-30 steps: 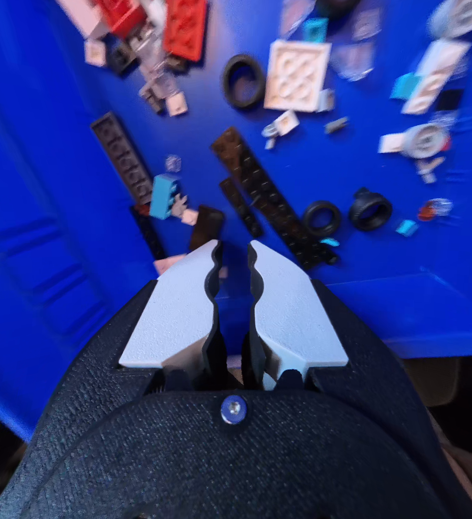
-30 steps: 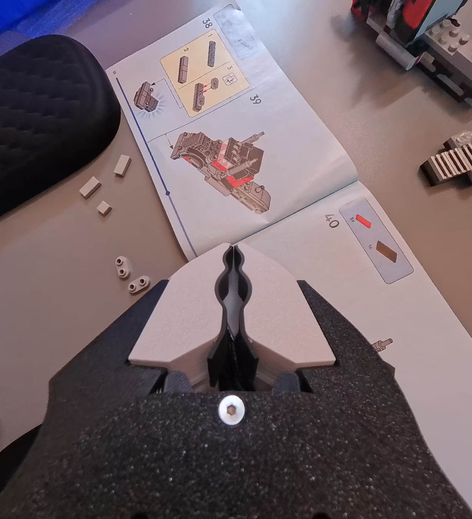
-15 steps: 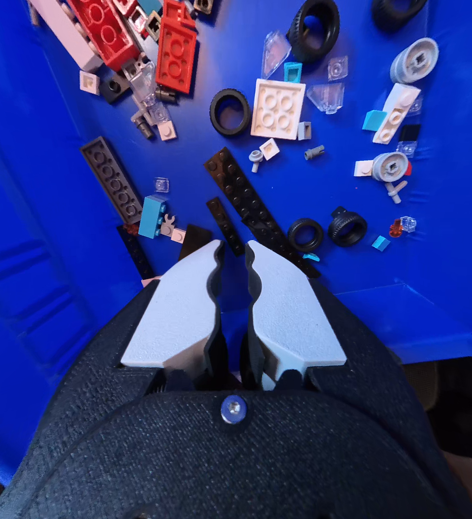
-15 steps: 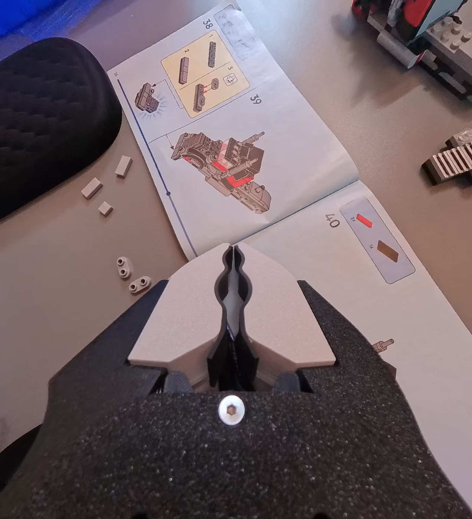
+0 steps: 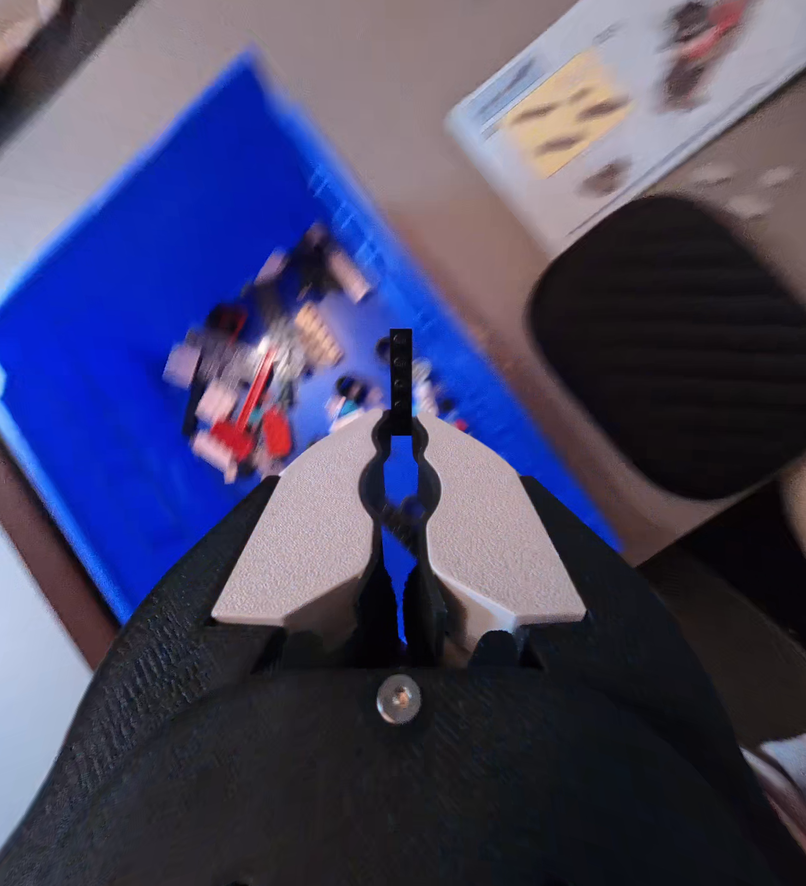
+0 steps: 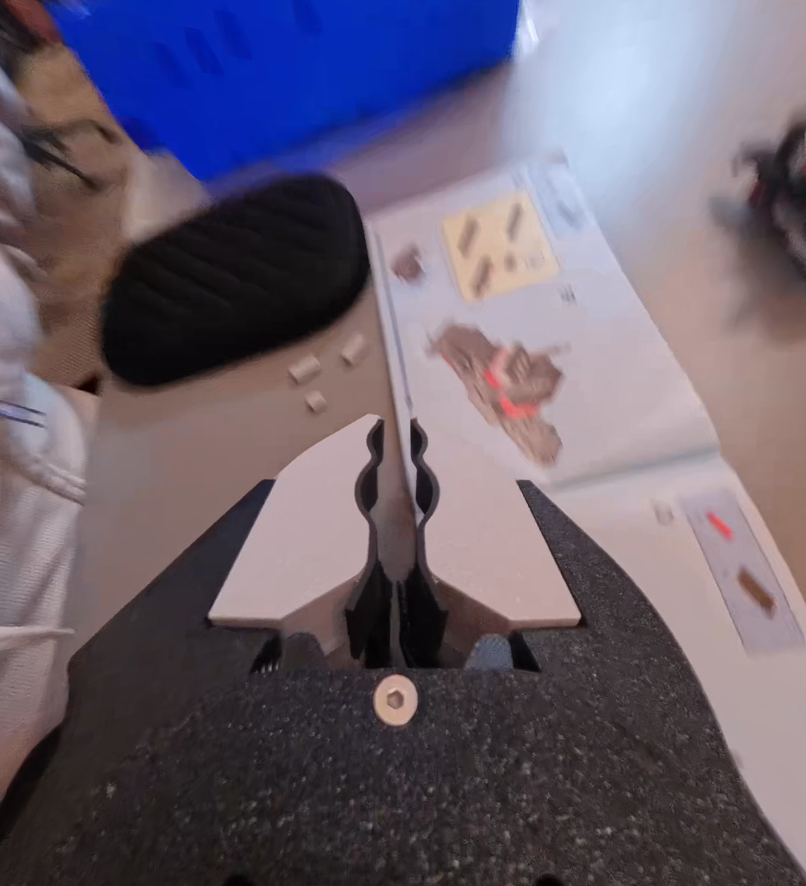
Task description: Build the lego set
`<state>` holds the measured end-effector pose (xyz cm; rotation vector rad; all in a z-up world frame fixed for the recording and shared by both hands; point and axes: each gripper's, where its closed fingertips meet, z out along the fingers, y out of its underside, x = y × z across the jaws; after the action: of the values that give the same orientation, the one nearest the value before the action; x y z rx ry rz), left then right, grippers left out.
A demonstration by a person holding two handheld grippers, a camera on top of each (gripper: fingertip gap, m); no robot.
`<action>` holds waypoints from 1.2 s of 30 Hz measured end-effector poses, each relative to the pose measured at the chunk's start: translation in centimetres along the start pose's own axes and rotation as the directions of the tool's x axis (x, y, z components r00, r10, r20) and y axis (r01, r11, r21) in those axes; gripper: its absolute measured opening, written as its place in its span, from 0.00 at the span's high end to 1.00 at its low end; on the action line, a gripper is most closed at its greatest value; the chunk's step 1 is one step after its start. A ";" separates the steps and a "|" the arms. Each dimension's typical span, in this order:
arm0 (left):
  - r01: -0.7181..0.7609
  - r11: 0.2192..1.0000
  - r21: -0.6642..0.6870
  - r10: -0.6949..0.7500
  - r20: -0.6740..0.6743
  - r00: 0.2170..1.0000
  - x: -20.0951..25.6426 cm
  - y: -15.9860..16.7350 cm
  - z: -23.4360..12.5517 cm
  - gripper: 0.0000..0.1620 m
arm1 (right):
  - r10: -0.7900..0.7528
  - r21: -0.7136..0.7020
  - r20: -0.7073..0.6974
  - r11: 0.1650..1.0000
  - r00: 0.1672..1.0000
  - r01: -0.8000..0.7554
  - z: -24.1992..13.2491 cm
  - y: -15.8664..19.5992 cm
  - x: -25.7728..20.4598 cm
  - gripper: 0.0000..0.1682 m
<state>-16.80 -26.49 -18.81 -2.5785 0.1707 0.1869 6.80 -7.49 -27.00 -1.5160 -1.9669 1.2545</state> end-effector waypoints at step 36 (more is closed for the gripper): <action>-0.302 0.870 0.389 0.465 -0.445 0.765 20.4 -14.2 4.0 0.86 | -0.214 0.447 0.164 0.886 0.963 0.121 -3.0 -7.8 -7.2 0.95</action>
<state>5.07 -14.07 -18.27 -2.1975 0.8785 -0.3877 6.94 -12.95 -17.42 -1.0063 -1.7316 1.6918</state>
